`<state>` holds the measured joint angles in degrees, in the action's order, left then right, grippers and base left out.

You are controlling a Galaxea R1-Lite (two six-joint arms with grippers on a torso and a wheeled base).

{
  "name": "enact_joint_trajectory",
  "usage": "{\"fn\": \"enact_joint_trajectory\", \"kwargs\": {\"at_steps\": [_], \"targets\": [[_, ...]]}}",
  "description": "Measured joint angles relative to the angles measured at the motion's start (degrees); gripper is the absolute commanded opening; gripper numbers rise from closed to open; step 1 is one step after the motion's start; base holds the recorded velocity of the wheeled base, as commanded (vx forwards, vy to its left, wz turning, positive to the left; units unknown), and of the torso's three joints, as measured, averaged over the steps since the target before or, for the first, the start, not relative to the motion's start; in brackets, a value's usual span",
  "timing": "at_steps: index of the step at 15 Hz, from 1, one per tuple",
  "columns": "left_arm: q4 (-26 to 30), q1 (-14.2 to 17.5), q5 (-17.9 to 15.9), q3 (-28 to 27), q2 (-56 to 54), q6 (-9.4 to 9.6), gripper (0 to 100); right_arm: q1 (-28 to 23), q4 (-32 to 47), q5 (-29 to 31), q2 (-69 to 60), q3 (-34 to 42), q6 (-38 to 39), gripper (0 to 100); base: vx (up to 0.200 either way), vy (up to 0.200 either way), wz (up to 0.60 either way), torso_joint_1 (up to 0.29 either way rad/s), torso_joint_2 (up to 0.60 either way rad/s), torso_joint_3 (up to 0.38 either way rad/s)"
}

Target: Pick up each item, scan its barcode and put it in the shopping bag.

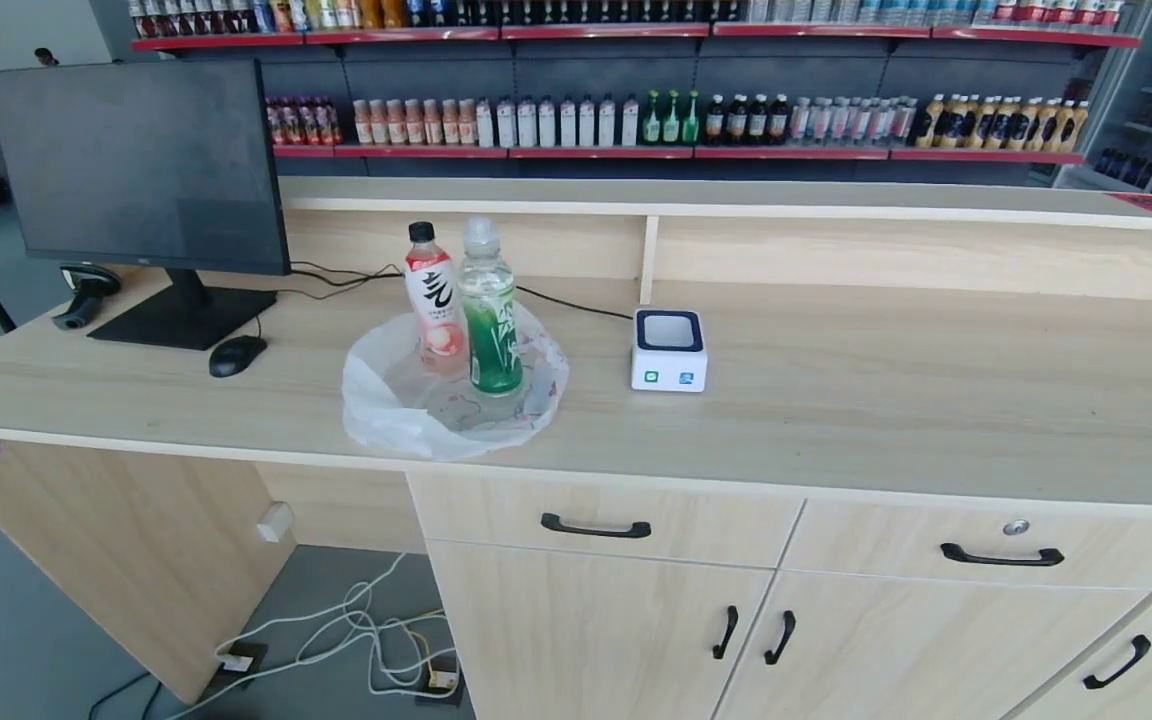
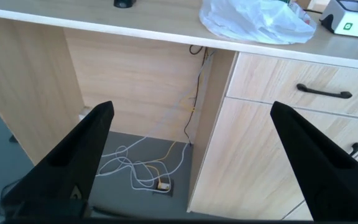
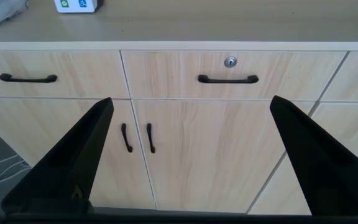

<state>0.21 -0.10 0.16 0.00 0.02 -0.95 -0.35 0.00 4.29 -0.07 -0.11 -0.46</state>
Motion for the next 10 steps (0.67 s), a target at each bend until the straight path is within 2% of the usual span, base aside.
{"fn": "enact_joint_trajectory", "kwargs": {"at_steps": [2,10], "targets": [[0.0,0.1,0.0,0.0,0.0,0.00,100,0.0,-0.1,0.0,0.0,0.0,0.0,100,0.000,0.000,0.00,0.000,0.00,0.000],[0.0,0.1,0.0,0.0,0.0,-0.16,100,0.0,-0.1,0.0,0.0,0.0,-0.3,100,-0.200,0.000,0.00,-0.001,0.00,0.004]]}}
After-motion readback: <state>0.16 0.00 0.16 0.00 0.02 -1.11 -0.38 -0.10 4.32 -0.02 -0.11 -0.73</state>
